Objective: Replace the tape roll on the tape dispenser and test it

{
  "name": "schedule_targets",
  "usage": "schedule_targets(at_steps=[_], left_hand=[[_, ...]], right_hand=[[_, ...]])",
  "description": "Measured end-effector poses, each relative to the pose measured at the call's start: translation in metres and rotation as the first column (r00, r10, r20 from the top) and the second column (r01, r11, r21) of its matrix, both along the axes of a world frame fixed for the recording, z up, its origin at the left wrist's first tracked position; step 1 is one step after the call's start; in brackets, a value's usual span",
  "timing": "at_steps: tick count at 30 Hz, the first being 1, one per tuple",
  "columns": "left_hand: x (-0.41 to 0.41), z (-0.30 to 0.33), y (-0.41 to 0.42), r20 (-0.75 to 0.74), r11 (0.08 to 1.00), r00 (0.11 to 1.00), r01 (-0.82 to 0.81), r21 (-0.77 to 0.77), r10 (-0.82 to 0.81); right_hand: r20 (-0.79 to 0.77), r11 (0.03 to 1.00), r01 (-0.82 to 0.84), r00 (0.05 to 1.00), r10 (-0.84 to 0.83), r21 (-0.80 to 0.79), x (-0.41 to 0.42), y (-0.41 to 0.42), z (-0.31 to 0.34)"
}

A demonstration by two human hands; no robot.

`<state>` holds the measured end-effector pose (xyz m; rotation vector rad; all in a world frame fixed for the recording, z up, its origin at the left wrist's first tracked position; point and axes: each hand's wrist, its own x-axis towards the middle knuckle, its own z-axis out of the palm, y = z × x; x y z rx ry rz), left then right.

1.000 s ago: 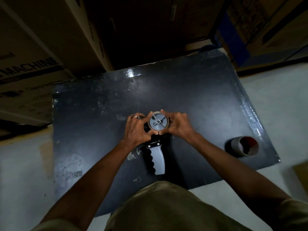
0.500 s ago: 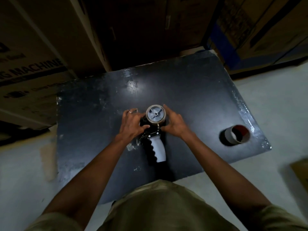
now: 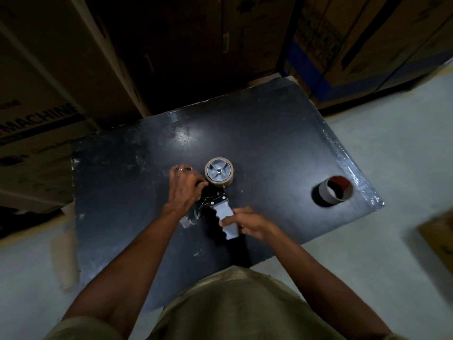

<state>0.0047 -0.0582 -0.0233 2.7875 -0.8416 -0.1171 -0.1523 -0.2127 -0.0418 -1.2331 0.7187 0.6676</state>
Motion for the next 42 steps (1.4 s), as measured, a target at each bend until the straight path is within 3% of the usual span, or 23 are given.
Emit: schedule_targets(at_steps=[8, 14, 24, 42], left_hand=[[-0.006, 0.0, -0.001, 0.048, 0.998, 0.999, 0.013, 0.063, -0.016], [-0.014, -0.002, -0.001, 0.036, 0.999, 0.999, -0.034, -0.032, 0.035], [-0.025, 0.004, 0.011, -0.023, 0.991, 0.994, -0.105, -0.078, 0.104], [-0.055, -0.007, 0.036, 0.012, 0.969, 0.983, -0.179, -0.172, 0.184]], right_hand=[[0.108, 0.974, 0.195, 0.972, -0.208, 0.116, -0.001, 0.026, -0.006], [0.204, 0.957, 0.291, 0.937, -0.284, -0.009, -0.006, 0.042, -0.012], [0.195, 0.918, 0.396, 0.903, -0.383, -0.032, -0.004, 0.053, -0.01], [0.183, 0.891, 0.452, 0.879, -0.44, -0.031, -0.001, 0.056, -0.017]])
